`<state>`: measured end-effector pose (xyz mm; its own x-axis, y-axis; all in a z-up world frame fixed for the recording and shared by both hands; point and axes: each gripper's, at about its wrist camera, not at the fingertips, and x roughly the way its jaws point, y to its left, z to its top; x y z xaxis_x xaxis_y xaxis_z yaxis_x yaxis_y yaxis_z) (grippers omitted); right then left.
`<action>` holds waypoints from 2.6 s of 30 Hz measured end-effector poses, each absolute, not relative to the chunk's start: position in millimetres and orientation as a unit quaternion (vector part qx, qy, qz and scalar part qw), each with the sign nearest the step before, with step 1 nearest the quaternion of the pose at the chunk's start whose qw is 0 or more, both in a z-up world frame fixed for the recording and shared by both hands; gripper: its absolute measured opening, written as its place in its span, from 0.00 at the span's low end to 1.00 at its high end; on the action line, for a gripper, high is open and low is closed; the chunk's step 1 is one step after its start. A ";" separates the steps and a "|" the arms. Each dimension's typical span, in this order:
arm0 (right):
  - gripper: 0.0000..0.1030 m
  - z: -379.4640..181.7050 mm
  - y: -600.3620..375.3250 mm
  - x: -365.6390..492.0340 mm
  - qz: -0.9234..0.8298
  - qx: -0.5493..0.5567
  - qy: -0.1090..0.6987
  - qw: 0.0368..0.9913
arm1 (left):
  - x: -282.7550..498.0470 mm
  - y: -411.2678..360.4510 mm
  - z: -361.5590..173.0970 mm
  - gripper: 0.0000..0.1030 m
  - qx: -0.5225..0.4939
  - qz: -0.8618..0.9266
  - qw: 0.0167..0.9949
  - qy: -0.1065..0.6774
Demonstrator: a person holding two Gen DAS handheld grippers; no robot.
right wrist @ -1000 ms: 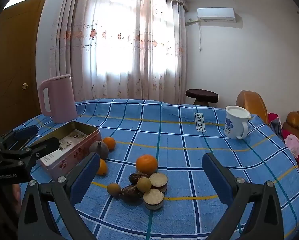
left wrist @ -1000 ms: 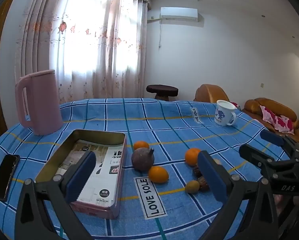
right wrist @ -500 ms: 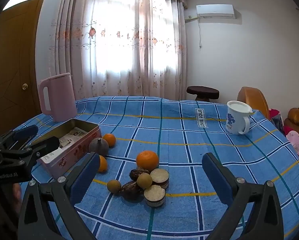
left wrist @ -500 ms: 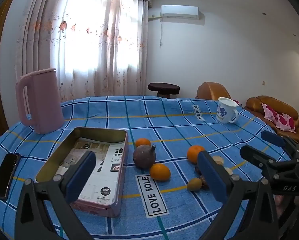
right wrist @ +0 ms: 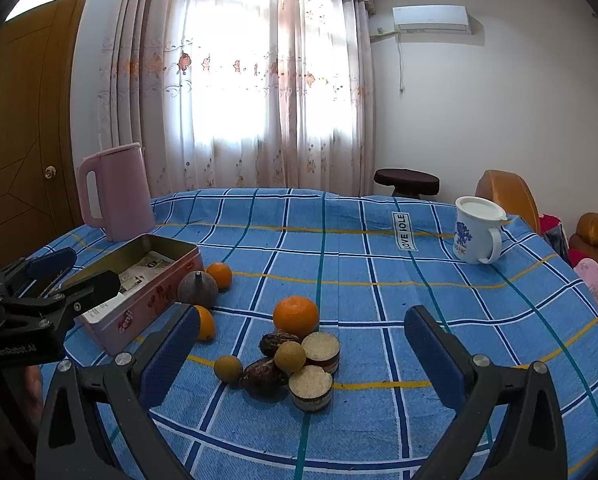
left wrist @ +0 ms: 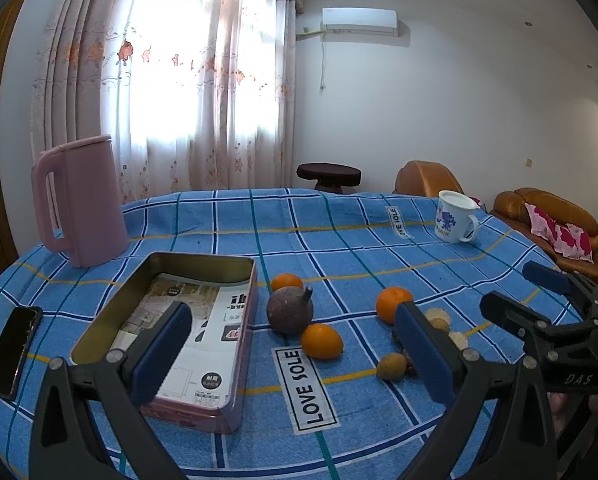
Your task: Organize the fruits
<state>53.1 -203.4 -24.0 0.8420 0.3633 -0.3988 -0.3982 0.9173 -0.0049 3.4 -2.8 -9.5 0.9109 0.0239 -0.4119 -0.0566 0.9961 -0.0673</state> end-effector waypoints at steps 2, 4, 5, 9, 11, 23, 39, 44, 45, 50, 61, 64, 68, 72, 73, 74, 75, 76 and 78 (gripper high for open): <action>0.99 -24.6 -203.6 53.2 0.199 -0.043 0.199 0.959 | 3.4 -2.8 -9.7 1.00 -0.038 0.021 0.977 0.210; 0.99 -24.4 -203.8 53.5 0.199 -0.044 0.200 0.958 | 3.3 -2.7 -10.1 1.00 -0.039 0.021 0.977 0.210; 0.99 -24.8 -203.6 53.2 0.199 -0.043 0.200 0.958 | 3.3 -2.7 -10.2 1.00 -0.039 0.020 0.977 0.210; 0.99 -26.3 -203.6 53.1 0.200 -0.043 0.200 0.958 | 2.9 -3.1 -10.4 1.00 -0.038 0.020 0.977 0.211; 0.99 -26.5 -204.1 53.6 0.200 -0.043 0.201 0.958 | 3.1 -2.8 -10.4 1.00 -0.038 0.021 0.977 0.211; 0.99 -27.7 -204.4 53.4 0.200 -0.042 0.202 0.958 | 3.6 -2.9 -11.1 1.00 -0.038 0.020 0.976 0.211; 0.99 -31.9 -204.9 54.3 0.201 -0.040 0.206 0.957 | 6.7 -4.0 -19.4 1.00 -0.033 0.022 0.975 0.220; 0.99 -33.5 -207.7 56.1 0.201 -0.039 0.209 0.956 | 8.9 -6.5 -21.8 1.00 -0.029 0.021 0.974 0.225; 0.99 -34.3 -207.9 55.8 0.201 -0.039 0.210 0.956 | 9.2 -6.9 -22.1 1.00 -0.028 0.021 0.973 0.226; 0.99 -36.9 -209.5 60.5 0.199 -0.041 0.217 0.955 | 10.0 -8.5 -23.3 1.00 -0.025 0.021 0.972 0.232; 0.99 -53.8 -211.0 69.9 0.189 -0.058 0.243 0.950 | 17.5 -15.2 -33.6 1.00 -0.017 0.020 0.968 0.249; 0.99 -58.1 -214.4 71.9 0.190 -0.057 0.247 0.948 | 20.5 -19.5 -37.8 1.00 -0.012 0.017 0.966 0.257; 0.99 -61.8 -218.3 74.2 0.188 -0.059 0.251 0.948 | 23.2 -26.8 -40.9 1.00 -0.005 0.013 0.965 0.262; 0.99 -64.6 -221.9 75.0 0.186 -0.059 0.253 0.948 | 26.0 -32.2 -43.7 1.00 0.002 0.009 0.964 0.267; 0.98 -65.3 -223.0 74.8 0.189 -0.060 0.254 0.947 | 27.4 -33.2 -45.0 1.00 0.003 0.008 0.963 0.269; 0.98 -66.2 -223.2 74.8 0.192 -0.062 0.256 0.945 | 29.6 -34.4 -47.3 1.00 0.004 0.006 0.961 0.275; 0.98 -67.1 -223.3 74.7 0.195 -0.065 0.258 0.944 | 31.0 -34.8 -48.8 1.00 0.003 0.005 0.961 0.277; 0.94 -68.6 -223.6 74.6 0.198 -0.068 0.260 0.943 | 32.1 -35.7 -50.1 1.00 0.001 0.001 0.960 0.280; 0.80 -72.4 -222.4 76.4 0.210 -0.071 0.272 0.936 | 34.2 -39.2 -52.3 1.00 0.001 -0.012 0.958 0.285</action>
<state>76.4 -222.4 -72.4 0.7641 0.3536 -0.5395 -0.4313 0.9020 -0.0197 34.2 -39.2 -52.3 0.8370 -0.0216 -0.5468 0.0228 0.9997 -0.0045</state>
